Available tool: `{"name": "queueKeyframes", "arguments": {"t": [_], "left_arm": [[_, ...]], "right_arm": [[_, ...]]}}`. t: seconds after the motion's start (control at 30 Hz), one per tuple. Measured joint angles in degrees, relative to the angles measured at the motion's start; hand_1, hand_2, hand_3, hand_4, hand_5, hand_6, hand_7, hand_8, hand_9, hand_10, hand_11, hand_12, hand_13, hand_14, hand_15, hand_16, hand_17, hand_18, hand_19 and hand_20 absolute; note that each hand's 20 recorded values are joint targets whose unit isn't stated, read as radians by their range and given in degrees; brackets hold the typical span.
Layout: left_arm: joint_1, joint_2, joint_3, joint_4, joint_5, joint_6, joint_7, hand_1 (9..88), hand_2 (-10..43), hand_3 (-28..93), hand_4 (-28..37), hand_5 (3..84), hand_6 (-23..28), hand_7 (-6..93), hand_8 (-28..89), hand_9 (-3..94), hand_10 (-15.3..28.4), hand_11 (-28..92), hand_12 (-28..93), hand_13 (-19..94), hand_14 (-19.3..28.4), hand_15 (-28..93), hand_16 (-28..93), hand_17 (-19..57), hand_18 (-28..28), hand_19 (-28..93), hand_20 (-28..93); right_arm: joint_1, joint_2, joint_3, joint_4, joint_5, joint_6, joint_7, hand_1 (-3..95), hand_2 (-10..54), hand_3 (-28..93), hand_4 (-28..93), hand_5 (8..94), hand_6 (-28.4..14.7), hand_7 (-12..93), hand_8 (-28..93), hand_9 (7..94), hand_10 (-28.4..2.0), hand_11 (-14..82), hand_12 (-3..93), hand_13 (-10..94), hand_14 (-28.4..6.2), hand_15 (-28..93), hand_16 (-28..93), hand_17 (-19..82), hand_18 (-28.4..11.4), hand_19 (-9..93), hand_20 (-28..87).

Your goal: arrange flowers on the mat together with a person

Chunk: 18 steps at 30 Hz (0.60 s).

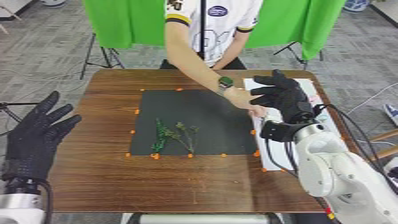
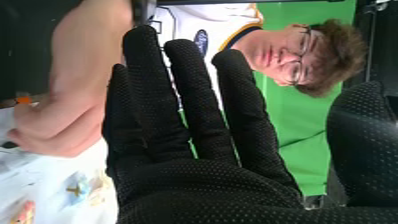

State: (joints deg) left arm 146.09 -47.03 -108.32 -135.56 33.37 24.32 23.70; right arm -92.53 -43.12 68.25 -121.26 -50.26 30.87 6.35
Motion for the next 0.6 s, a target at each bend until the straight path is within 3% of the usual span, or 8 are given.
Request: {"name": "queueKeyframes", "arguments": {"t": [0.07,0.17,0.27,0.33,0.43,0.5,0.6], "left_arm": [[-0.6,-0.75,0.44,0.16,0.2,-0.33,-0.35,19.1,7.5,76,-27.9,30.9,4.2,9.7,-8,30.2,14.6,17,12,21,21.8,44,-4,-9.0,18.3,38,17],[-0.8,-0.91,0.98,0.31,-0.01,-0.5,-0.27,19.2,7.6,76,-27.8,30.9,4.3,9.7,-8,30.2,14.6,17,12,21,21.8,44,-4,-9.0,18.3,38,17],[-0.2,-0.38,1.22,0.32,-1.66,-0.23,1.36,19.3,7.5,76,-27.7,30.9,4.2,9.8,-8,30.1,14.6,17,12,21,21.8,44,-5,-9.0,18.3,38,17],[0.9,1.04,1.37,0.32,-4.09,0.33,4.27,19.3,7.5,76,-27.7,30.9,4.2,9.8,-8,30.1,14.7,17,12,21,21.8,44,-5,-9.0,18.3,38,17],[3.0,4.33,1.45,0.32,-7.01,1.3,8.15,19.4,7.6,76,-27.6,30.9,4.2,9.8,-8,30.1,14.7,17,12,21,21.8,45,-5,-9.0,18.3,38,17],[4.0,6.53,1.45,0.32,-7.87,2.04,9.37,19.7,7.6,76,-27.5,30.8,4.2,9.8,-8,30.1,14.6,17,12,21,21.8,45,-5,-9.0,18.4,38,17],[4.3,8.6,1.48,0.32,-8.06,2.44,9.4,19.7,7.5,76,-27.3,30.8,4.3,9.8,-8,30.1,14.6,17,12,21,21.8,45,-5,-9.0,18.4,38,17]], "right_arm": [[-0.3,-0.1,0.4,0.0,0.1,-0.7,0.1,16.4,10.5,71,-25,56.4,-4.6,14,-12,59.1,-20.7,17.7,14.5,49,-22.6,49,10,11,-28.4,54,11],[-0.8,-0.2,0.8,0.0,0.3,-1.7,0.3,16.3,10.5,72,-25,56.0,-4.6,14,-12,58.7,-20.7,17.5,14.6,49,-22.6,49,10,11,-28.4,54,11],[-1.4,-0.3,0.9,0.0,0.4,-2.2,0.5,16.3,10.5,72,-25,56.0,-4.7,14,-12,58.6,-20.8,17.5,14.6,48,-22.6,49,10,11,-28.4,54,11],[-1.7,-0.4,1.0,0.1,0.4,-2.5,0.7,16.3,10.5,72,-25,55.9,-4.7,14,-12,58.6,-20.7,17.4,14.6,48,-22.6,49,10,11,-28.4,54,11],[-2.0,-0.4,1.0,0.1,0.5,-2.7,0.9,16.3,10.5,72,-25,56.1,-4.6,14,-12,58.6,-20.7,17.4,14.6,48,-22.6,49,10,11,-28.4,54,11],[-2.1,-0.5,1.0,0.1,0.5,-2.8,1.1,16.3,10.5,72,-25,56.1,-4.5,14,-12,58.6,-20.7,17.4,14.6,48,-22.7,49,10,11,-28.4,54,11],[-2.1,-0.5,1.0,0.1,0.5,-2.8,1.3,16.3,10.4,72,-25,56.0,-4.5,14,-12,58.6,-20.7,17.4,14.6,48,-22.6,49,10,11,-28.4,54,11]]}}
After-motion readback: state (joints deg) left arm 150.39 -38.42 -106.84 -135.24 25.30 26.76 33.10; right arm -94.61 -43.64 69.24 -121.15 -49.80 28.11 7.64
